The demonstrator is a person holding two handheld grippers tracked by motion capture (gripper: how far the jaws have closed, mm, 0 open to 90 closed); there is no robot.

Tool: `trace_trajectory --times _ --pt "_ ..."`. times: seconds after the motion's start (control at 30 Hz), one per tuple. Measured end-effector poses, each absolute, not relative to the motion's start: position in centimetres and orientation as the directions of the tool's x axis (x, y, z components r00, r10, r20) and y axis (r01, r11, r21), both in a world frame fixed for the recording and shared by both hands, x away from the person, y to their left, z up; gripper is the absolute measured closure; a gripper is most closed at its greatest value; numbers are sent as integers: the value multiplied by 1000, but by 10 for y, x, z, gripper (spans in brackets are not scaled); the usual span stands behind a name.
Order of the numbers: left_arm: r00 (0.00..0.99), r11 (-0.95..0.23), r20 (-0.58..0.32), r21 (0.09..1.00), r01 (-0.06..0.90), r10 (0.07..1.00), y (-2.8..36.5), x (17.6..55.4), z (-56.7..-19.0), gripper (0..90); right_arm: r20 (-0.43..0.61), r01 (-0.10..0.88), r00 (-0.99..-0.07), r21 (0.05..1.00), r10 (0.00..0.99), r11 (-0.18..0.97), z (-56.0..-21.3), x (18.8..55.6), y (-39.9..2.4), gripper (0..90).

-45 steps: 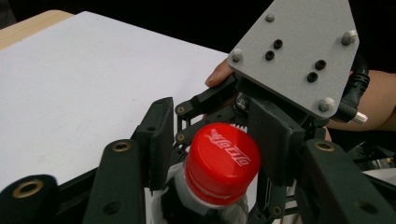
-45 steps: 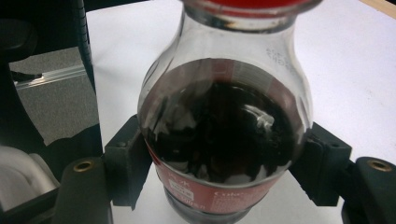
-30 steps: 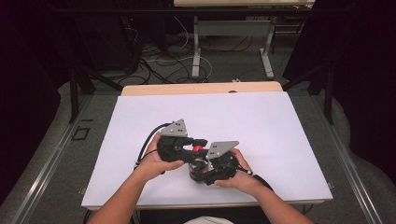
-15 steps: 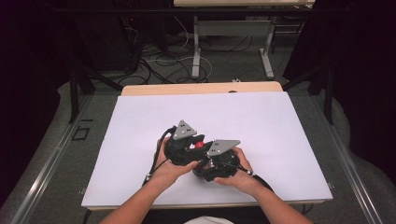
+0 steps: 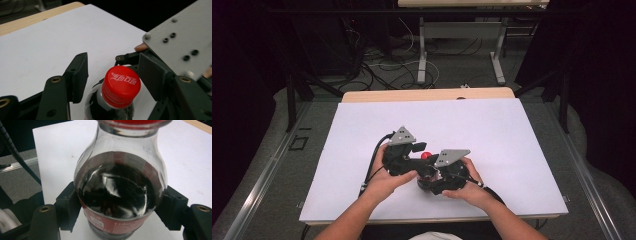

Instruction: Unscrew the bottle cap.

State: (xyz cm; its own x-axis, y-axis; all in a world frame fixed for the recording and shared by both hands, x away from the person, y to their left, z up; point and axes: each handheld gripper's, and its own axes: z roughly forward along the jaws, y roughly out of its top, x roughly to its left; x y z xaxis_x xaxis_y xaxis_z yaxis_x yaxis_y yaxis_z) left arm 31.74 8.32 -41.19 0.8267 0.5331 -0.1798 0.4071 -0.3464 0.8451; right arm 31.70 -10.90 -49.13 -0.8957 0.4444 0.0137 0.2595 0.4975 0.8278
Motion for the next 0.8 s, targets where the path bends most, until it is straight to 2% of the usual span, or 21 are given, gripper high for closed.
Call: trace_trajectory --times 0.2,0.37,0.63,0.8 --pt "914 -403 -187 853 333 360 98 324 -408 415 26 254 -908 828 418 500 -491 316 -107 294" --pt "941 -430 -208 849 309 266 100 334 -413 482 24 243 -918 822 396 515 -491 315 -106 294" --pt "951 -426 -230 854 298 205 98 341 -421 590 10 217 -926 831 377 512 -492 314 -105 294" --pt "944 -411 -193 863 293 267 95 335 -420 605 14 231 -920 826 392 513 -492 315 -106 294"
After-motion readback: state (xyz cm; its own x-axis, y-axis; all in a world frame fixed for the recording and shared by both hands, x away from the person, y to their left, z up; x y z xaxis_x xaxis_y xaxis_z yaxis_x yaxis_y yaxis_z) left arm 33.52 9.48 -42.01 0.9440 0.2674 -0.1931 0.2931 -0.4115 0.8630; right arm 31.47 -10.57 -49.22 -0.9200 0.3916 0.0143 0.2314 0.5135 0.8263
